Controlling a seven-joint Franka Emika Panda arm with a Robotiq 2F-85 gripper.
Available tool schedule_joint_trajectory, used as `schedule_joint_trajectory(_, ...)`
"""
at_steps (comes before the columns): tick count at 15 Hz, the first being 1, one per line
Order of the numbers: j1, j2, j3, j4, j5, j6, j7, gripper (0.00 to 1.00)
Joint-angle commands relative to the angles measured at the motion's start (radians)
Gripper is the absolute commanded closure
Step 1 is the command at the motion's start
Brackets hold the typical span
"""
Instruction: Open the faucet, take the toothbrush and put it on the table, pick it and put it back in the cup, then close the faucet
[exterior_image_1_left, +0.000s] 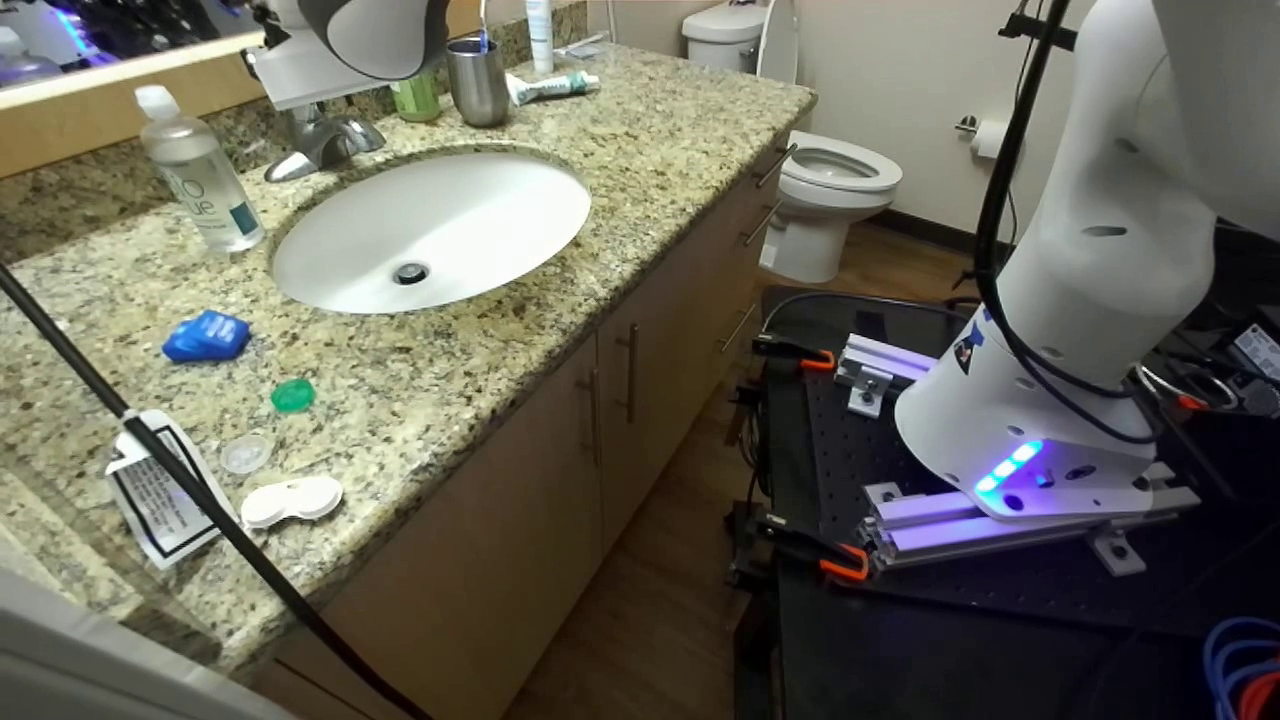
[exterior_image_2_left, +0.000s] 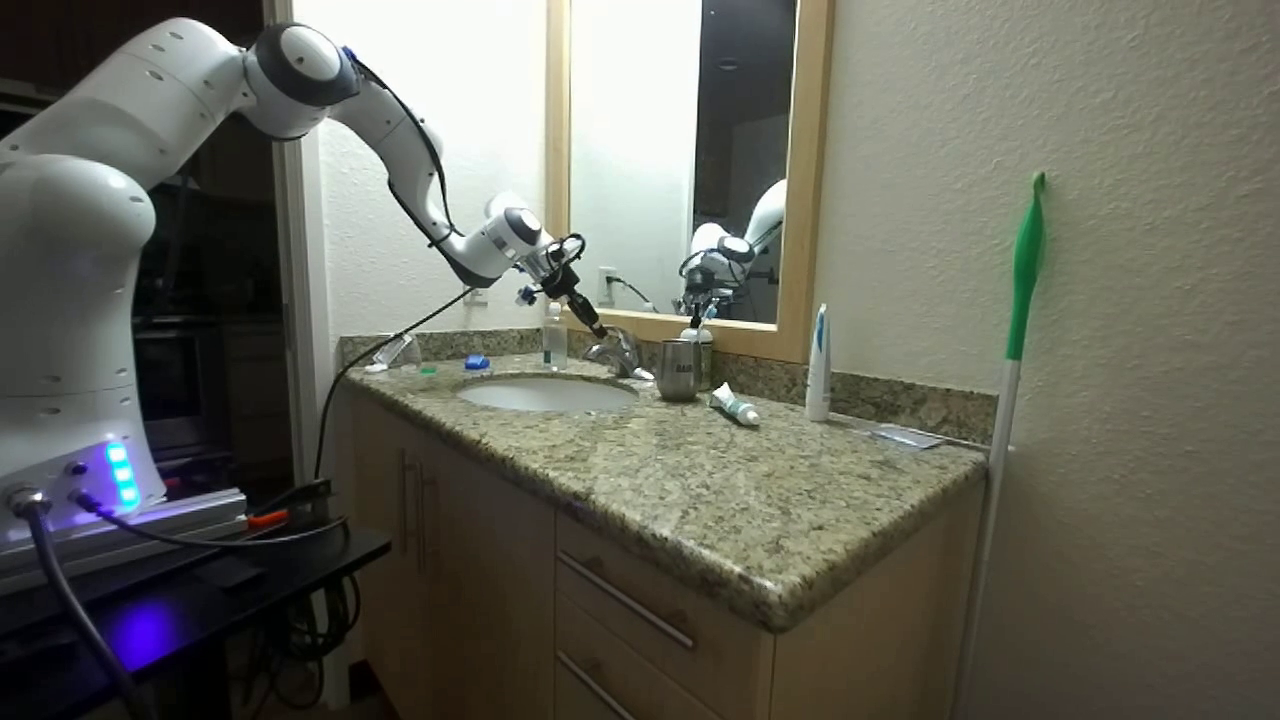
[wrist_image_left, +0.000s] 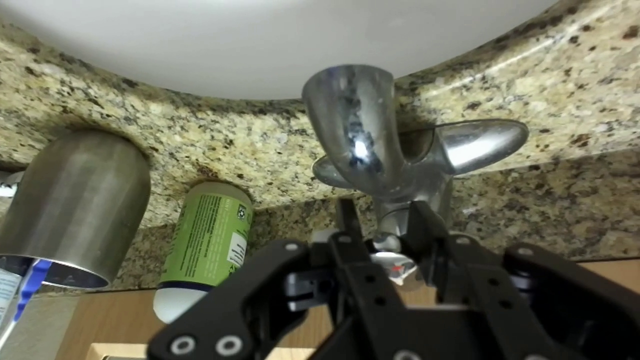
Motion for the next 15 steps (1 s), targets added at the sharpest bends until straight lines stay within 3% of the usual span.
schedule_joint_trajectory(1,0.031,0.001,-0.052,-0.003,0.036,0.077,0.035,0.93)
schedule_joint_trajectory(6,0.050,-0.061,-0.088,-0.046,0.138,0.171,0.063,0.93)
schedule_joint_trajectory(8,0.024,-0.081,-0.066,-0.045,0.140,0.206,0.097,0.93)
schedule_joint_trajectory(13,0.049,-0.083,-0.140,-0.008,0.137,0.321,0.223,0.93)
schedule_joint_trajectory(14,0.063,-0.098,-0.162,0.000,0.138,0.298,0.240,0.64)
schedule_joint_trajectory(15,0.042,-0.152,-0.110,-0.023,0.152,0.179,0.187,0.43)
